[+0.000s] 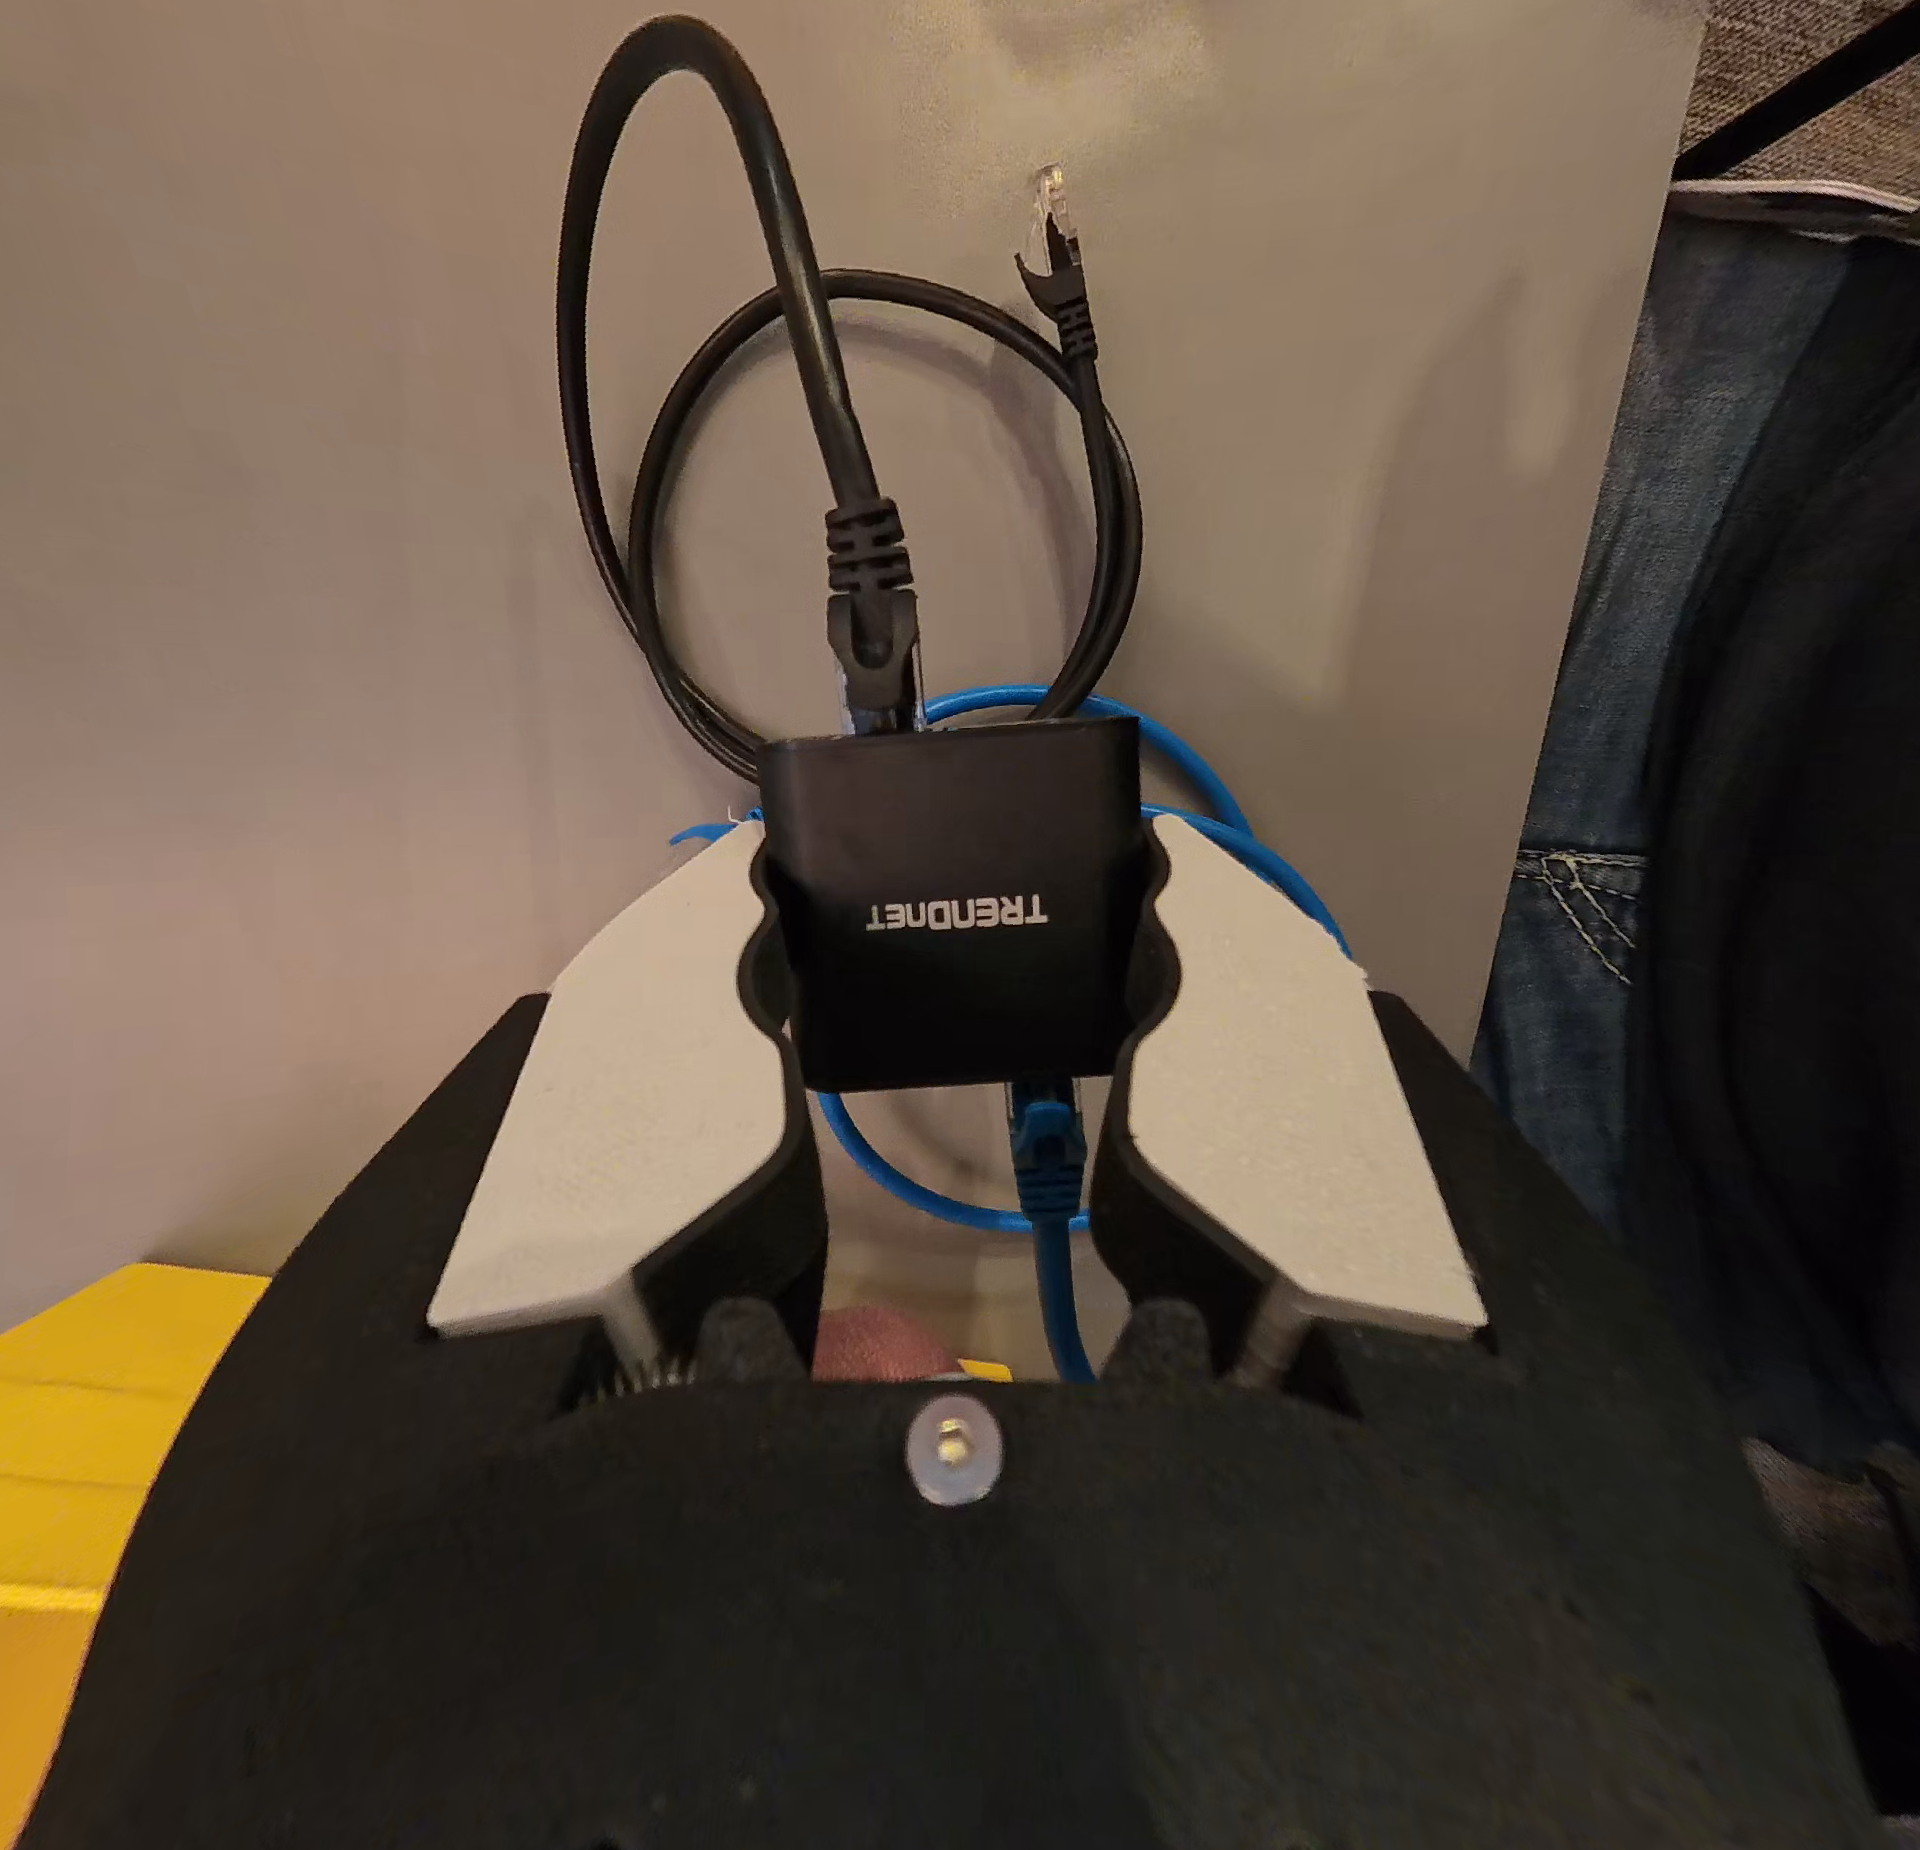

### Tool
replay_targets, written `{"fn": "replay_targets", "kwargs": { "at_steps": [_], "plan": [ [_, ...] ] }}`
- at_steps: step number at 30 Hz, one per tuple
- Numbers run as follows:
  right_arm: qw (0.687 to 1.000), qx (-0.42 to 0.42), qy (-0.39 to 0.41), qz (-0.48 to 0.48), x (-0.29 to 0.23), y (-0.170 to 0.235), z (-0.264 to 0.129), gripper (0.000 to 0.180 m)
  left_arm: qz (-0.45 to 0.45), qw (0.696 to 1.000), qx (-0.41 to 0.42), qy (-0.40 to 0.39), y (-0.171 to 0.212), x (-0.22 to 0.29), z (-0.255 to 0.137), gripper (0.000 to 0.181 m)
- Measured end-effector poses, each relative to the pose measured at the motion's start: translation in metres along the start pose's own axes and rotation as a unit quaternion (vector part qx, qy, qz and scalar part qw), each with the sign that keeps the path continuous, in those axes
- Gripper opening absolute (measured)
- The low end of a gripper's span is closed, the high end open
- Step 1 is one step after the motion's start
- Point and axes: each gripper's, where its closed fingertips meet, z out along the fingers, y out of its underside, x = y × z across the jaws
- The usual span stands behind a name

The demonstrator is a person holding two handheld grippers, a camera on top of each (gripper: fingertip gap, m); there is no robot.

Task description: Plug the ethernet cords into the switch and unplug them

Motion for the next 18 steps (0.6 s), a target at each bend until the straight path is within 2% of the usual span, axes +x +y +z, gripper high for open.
{"fn": "replay_targets", "kwargs": {
  "at_steps": [3,5,8,12,16,18],
  "plan": [
    [0.984,0.171,-0.003,-0.046,-0.031,-0.085,-0.065,0.017,0.001,1.000,0.002,-0.002,-0.002,-0.001,-0.003,0.062],
    [0.959,0.261,0.006,-0.112,-0.066,-0.135,-0.103,0.018,0.003,1.000,0.003,-0.002,-0.002,-0.001,-0.004,0.062],
    [0.910,0.347,0.013,-0.227,-0.130,-0.188,-0.139,0.024,0.009,1.000,0.001,-0.003,-0.004,0.002,-0.006,0.062],
    [0.850,0.408,-0.011,-0.332,-0.213,-0.229,-0.149,0.026,0.009,1.000,-0.001,0.007,-0.005,0.008,-0.009,0.063],
    [0.807,0.443,0.009,-0.391,-0.260,-0.257,-0.143,0.027,0.000,1.000,-0.001,0.023,-0.006,0.013,-0.010,0.063],
    [0.795,0.442,0.003,-0.415,-0.277,-0.263,-0.137,0.026,-0.005,0.999,-0.001,0.034,-0.007,0.016,-0.010,0.063]
  ]
}}
